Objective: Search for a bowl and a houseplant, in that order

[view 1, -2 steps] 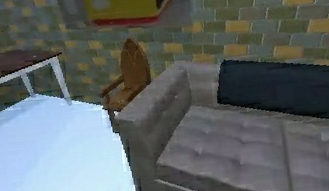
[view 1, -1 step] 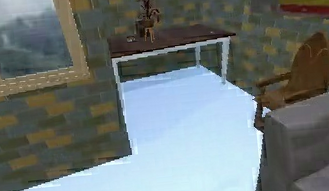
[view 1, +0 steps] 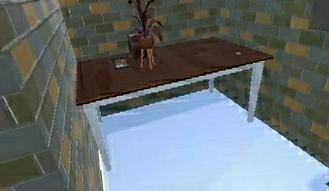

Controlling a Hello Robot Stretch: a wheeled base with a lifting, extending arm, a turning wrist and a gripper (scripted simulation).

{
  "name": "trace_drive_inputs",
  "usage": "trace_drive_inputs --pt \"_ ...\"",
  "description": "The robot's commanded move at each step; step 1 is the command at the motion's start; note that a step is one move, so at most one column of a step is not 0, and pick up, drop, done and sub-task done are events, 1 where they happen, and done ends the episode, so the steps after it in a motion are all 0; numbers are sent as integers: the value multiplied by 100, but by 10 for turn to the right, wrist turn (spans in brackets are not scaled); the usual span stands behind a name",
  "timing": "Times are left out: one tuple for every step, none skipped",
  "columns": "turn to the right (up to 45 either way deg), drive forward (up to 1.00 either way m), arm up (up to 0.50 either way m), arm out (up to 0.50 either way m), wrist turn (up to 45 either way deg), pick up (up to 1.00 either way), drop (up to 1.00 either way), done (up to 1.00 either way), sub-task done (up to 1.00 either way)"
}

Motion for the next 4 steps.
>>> trace_drive_inputs --pt "-180 0 0 0 0 0 0 0 0" --pt "0 10 0 0 0 0 0 0 0" --pt "240 0 0 0 0 0 0 0 0" --pt "0 65 0 0 0 0 0 0 0"
